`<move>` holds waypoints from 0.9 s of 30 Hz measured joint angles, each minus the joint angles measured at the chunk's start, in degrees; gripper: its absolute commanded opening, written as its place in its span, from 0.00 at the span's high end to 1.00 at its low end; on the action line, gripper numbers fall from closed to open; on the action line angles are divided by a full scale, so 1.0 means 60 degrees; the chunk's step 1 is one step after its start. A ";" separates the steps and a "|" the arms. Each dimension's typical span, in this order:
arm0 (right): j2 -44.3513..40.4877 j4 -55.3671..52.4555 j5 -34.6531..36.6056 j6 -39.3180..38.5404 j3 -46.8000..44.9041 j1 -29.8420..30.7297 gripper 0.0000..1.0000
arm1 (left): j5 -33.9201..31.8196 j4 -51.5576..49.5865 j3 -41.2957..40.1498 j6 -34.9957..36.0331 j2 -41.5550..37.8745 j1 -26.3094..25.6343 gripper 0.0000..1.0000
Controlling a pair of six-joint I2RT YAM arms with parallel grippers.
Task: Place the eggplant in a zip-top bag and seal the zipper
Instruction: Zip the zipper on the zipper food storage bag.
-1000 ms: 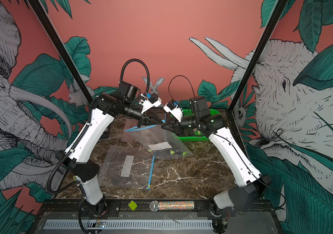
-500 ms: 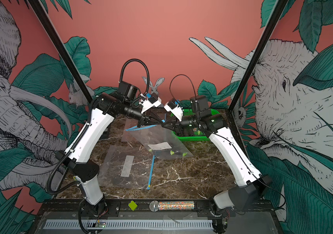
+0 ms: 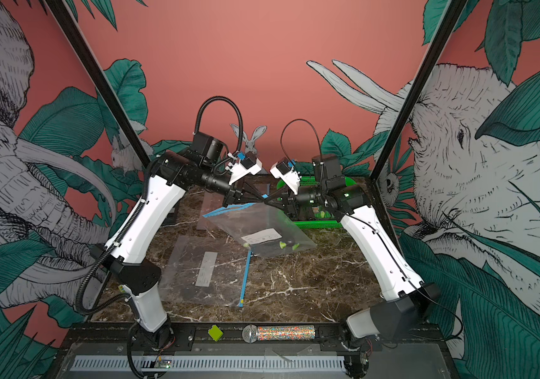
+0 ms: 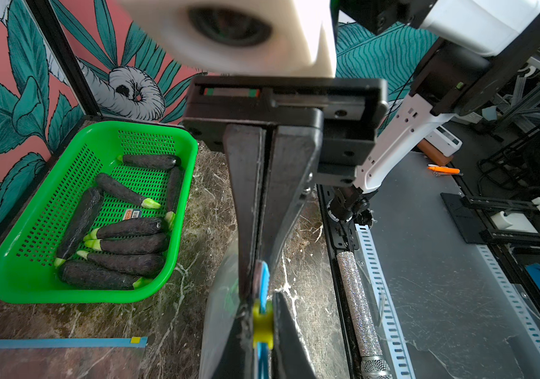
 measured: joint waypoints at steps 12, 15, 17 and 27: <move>-0.0004 -0.0182 -0.0044 -0.0120 0.0000 -0.0047 1.00 | -0.0302 -0.0277 0.0004 0.0106 0.0000 -0.0004 1.00; -0.0007 -0.0219 -0.0051 -0.0182 0.0004 -0.0062 0.90 | -0.0331 -0.0288 0.0004 0.0102 0.0000 -0.0004 1.00; -0.0011 -0.0219 -0.0066 -0.0197 0.0000 -0.0106 0.84 | -0.0390 -0.0361 0.0004 0.0098 0.0000 0.0000 1.00; -0.0098 -0.0102 -0.0288 -0.0193 0.0080 -0.0226 0.71 | -0.0517 -0.0492 0.0004 0.0095 0.0000 0.0011 1.00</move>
